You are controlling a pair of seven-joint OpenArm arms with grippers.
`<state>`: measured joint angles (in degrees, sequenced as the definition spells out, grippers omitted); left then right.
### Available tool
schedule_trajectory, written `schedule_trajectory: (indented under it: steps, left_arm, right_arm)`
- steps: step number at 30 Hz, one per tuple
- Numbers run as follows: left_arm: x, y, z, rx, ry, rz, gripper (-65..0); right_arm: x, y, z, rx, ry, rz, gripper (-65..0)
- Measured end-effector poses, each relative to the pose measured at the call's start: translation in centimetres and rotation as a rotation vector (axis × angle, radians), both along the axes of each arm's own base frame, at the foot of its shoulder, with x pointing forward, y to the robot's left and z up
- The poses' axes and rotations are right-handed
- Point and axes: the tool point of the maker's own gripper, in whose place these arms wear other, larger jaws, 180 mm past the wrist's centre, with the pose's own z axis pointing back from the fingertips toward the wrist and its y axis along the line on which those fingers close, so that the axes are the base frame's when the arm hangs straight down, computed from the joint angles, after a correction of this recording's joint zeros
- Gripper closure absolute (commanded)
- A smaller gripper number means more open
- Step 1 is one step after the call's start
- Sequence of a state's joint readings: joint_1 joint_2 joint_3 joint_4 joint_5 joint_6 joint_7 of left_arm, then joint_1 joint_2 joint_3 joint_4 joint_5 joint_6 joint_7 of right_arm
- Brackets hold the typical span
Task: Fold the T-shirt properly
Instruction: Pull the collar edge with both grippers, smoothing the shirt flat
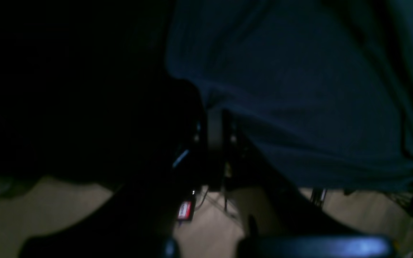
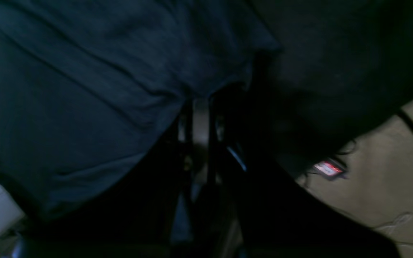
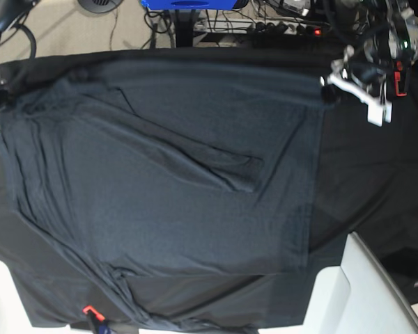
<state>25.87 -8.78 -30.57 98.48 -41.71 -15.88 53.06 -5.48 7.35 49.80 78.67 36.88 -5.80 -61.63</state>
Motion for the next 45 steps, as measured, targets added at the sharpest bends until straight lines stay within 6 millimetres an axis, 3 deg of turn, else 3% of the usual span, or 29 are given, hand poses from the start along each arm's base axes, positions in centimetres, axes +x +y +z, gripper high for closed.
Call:
schedule_trajectory:
  steps: [8,13,17,21,39,45]
  left_arm:
    - [2.2,0.1,-1.7,-0.055,0.043,0.024,0.0]
    - [2.9,0.2,-2.9,-0.085,0.067,0.048,0.0]
    - [4.3,0.2,-3.0,-0.106,0.054,0.060,0.0]
    - [4.9,0.4,-3.0,-0.111,0.052,0.063,0.0]
    - [5.3,0.7,-3.3,-0.123,0.054,0.072,0.0]
    - [4.7,2.5,-3.5,-0.155,0.096,0.133,0.0]
  right_arm:
    - [4.3,2.4,-0.8,0.064,0.004,0.053,-0.2]
    - [3.6,0.8,-2.4,0.047,0.055,0.017,-0.2]
    - [5.1,-0.4,-2.2,0.048,0.032,-0.004,-0.2]
    - [4.5,-1.6,-2.5,0.026,0.051,-0.018,-0.2]
    - [5.1,-1.6,-2.2,0.051,0.051,-0.011,-0.2]
    - [6.2,-1.4,-1.7,0.058,0.028,-0.011,0.0]
